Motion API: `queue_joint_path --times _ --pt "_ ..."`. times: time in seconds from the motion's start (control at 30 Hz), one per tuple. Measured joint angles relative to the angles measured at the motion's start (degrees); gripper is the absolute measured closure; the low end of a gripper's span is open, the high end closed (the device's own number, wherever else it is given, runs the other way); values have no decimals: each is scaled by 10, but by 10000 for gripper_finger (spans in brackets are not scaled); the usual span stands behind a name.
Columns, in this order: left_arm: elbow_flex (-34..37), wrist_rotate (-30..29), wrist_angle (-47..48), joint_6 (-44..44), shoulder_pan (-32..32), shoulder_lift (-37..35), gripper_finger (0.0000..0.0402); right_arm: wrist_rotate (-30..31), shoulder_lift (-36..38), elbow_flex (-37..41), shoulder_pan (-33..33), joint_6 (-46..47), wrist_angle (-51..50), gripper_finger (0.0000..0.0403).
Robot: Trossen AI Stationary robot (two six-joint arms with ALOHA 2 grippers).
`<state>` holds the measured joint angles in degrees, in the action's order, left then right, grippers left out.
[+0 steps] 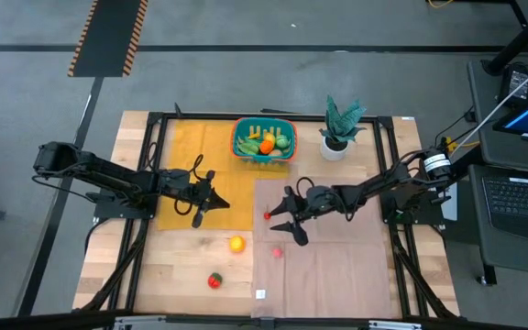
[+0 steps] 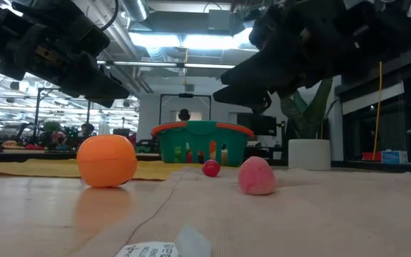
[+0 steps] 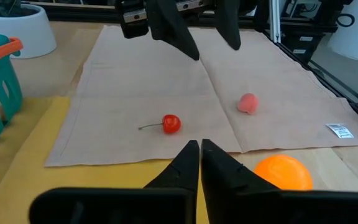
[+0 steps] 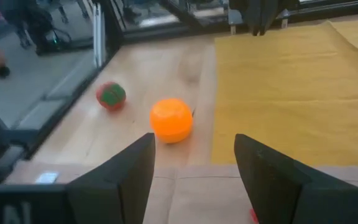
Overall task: Pick and placing Produce into tupperware
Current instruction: Put the red cherry into the blue basket
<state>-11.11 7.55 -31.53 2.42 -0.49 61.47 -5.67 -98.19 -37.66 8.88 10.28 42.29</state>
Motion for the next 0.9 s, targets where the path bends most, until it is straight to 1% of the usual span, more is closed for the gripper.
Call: queue_joint_path --times 0.07,0.17,0.27,0.37,0.53,0.6,0.77,0.9 --pt "0 0 0 0 0 0 386 1 0 -30 3 -3 -75 180" --pt "0 0 0 0 0 0 378 1 0 -86 3 -10 -218 180" --pt "0 0 0 0 0 0 371 2 0 -143 3 -48 -342 180" --pt "0 0 0 0 0 0 365 6 0 -188 3 -71 -423 180" --pt "0 0 4 0 0 0 355 45 0 -227 3 -90 -494 180" --pt "0 0 10 0 0 0 352 53 0 -228 3 -91 -494 180" --pt "0 0 25 0 0 0 343 106 0 -228 4 -66 -495 180" --pt "0 0 25 0 0 0 337 121 -2 -228 4 -33 -494 185"
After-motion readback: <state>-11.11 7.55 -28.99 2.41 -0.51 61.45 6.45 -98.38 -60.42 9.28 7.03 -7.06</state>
